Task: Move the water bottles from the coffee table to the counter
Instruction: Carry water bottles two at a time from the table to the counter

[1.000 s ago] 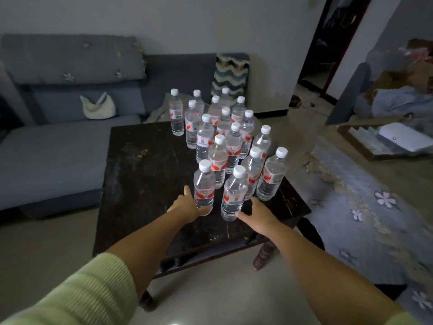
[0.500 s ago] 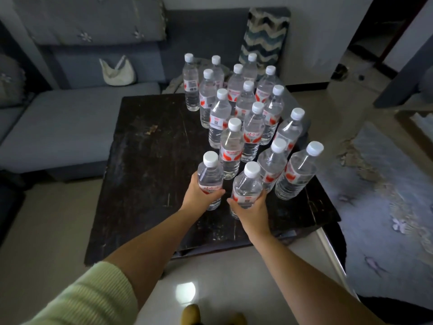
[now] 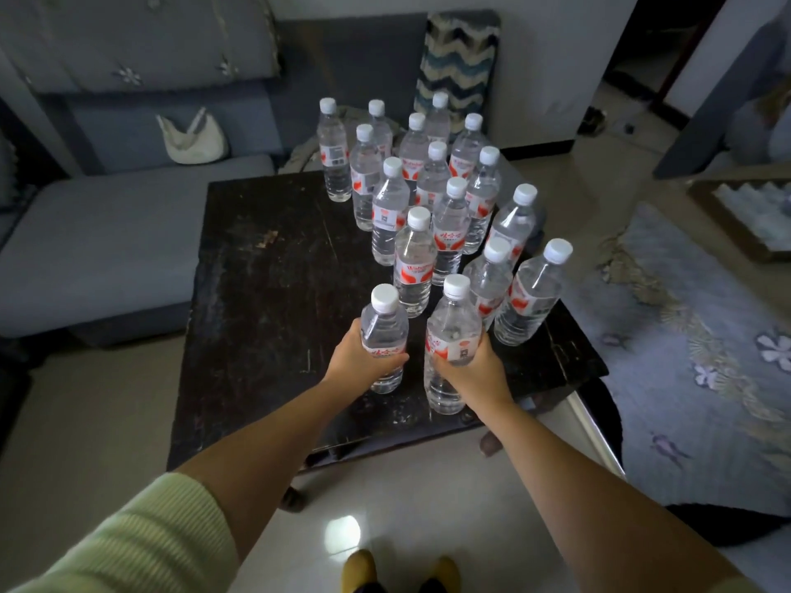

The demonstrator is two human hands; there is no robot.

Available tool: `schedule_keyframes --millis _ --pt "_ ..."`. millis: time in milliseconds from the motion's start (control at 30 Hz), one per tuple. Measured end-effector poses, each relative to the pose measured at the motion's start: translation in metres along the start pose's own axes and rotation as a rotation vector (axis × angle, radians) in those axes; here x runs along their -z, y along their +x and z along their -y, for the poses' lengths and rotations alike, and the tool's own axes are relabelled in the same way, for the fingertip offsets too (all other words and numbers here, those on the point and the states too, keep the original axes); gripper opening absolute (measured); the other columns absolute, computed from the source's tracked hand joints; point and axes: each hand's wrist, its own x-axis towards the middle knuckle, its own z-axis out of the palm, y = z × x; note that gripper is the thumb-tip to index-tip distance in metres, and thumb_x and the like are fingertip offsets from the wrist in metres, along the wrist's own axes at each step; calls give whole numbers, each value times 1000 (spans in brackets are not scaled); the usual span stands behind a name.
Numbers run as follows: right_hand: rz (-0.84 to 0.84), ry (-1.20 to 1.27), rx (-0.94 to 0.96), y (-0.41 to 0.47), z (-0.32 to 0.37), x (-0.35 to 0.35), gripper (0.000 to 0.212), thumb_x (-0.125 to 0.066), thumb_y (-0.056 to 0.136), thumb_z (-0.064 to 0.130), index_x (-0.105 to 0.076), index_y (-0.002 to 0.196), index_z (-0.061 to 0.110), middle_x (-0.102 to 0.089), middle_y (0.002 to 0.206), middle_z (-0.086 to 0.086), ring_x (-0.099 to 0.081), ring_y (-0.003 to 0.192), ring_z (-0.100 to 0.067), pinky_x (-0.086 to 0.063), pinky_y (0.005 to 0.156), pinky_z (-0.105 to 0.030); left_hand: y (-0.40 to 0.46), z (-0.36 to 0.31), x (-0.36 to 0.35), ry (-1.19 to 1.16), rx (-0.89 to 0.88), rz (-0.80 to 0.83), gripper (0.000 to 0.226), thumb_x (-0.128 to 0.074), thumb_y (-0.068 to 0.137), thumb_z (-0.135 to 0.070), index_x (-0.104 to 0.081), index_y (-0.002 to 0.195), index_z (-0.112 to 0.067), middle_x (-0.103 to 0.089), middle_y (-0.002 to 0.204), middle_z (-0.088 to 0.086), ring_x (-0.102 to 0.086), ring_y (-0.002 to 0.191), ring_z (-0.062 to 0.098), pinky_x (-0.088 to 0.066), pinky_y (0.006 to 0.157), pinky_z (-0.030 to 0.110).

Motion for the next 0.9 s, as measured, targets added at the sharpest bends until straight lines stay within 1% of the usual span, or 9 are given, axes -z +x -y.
schedule_keyframes --millis 167,333,467,500,567,633,733,833,900 --pt "-48 -44 -103 -18 -7 26 55 -80 71 33 -51 118 29 -66 96 11 -64 88 -8 -43 64 -15 -11 -7 -6 127 -14 113 73 -84 61 -39 -48 124 -27 -65 110 -7 -63 100 12 -52 90 33" --pt "-183 -14 -173 -38 -16 63 49 -78 71 31 -55 113 22 -69 95 5 -67 86 -12 -55 75 -32 -20 -30 -31 174 -72 270 74 -85 62 -39 -49 124 -21 -65 111 -3 -64 101 14 -52 93 35" --pt "-353 38 -194 -62 -18 102 42 -79 72 26 -55 107 25 -67 88 13 -64 79 -3 -44 59 -17 -27 -59 -68 167 -171 394 63 -83 67 -35 -53 121 -22 -67 110 -4 -64 99 12 -52 92 33" --pt "-391 30 -203 -70 -21 114 43 -79 72 28 -54 107 27 -66 88 13 -62 77 -1 -43 60 -17 -31 -67 -78 165 -207 424 54 -83 70 -33 -57 116 -23 -68 105 -7 -66 95 9 -52 91 30" --pt "-474 41 -242 -88 -30 142 47 -79 72 30 -54 112 25 -66 93 8 -63 81 -7 -50 71 -26 -41 -84 -105 148 -269 498 38 -81 73 -27 -60 105 -24 -72 92 -10 -68 84 1 -56 87 28" --pt "-545 67 -286 -106 -41 169 52 -79 72 31 -55 117 21 -68 100 2 -65 89 -16 -53 82 -33 -52 -100 -131 132 -280 557 44 -81 74 -27 -58 111 -18 -72 97 -5 -69 89 7 -55 89 32" --pt "-630 119 -310 -135 -55 208 52 -79 73 29 -55 118 18 -69 102 1 -65 91 -17 -53 83 -33 -66 -122 -172 158 -294 631 59 -82 73 -32 -54 119 -9 -68 107 7 -68 96 21 -54 91 41" --pt "-722 160 -324 -171 -75 256 49 -80 75 25 -54 116 16 -67 105 0 -63 86 -12 -49 74 -24 -89 -146 -224 194 -338 682 57 -82 71 -33 -56 116 -10 -69 105 7 -67 96 21 -54 88 36" --pt "-781 168 -331 -200 -90 289 45 -79 77 22 -56 116 14 -68 106 -2 -63 84 -8 -48 71 -18 -110 -162 -263 209 -374 718 57 -83 70 -34 -56 116 -13 -69 103 4 -67 94 20 -53 81 30"
